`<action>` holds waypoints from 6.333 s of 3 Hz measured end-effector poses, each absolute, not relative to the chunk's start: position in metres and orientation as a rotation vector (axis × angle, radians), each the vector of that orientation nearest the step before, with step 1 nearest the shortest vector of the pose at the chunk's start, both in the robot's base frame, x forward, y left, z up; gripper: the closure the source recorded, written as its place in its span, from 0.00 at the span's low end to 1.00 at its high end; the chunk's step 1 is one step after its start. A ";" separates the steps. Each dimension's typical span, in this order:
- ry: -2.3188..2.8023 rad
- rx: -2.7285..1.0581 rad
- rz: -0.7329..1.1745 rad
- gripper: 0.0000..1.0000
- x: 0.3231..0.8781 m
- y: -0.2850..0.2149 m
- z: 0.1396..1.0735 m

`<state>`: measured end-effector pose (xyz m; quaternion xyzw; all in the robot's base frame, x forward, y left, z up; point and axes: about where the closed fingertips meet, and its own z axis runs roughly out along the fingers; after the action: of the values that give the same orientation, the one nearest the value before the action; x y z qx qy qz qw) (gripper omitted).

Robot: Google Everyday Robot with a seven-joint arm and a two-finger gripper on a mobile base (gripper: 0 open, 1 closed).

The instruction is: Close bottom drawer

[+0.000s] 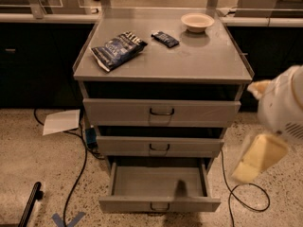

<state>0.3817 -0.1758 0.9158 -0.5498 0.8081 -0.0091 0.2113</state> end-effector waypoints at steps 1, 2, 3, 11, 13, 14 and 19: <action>2.285 -1.545 0.000 0.00 0.371 -0.178 0.893; 2.217 -1.544 -0.058 0.00 0.366 -0.176 0.911; 2.161 -1.517 0.015 0.00 0.370 -0.184 0.873; 2.150 -1.141 0.341 0.35 0.390 -0.135 0.594; 2.150 -1.141 0.342 0.82 0.390 -0.135 0.594; 2.138 -1.130 0.361 1.00 0.395 -0.137 0.587; 2.136 -0.965 0.593 1.00 0.464 -0.157 0.433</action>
Offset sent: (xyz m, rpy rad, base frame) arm -0.0271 -0.0014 0.0110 -0.0312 -0.1316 0.0490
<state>0.4639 -0.1569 0.4328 -0.3731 0.8263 0.2295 0.3541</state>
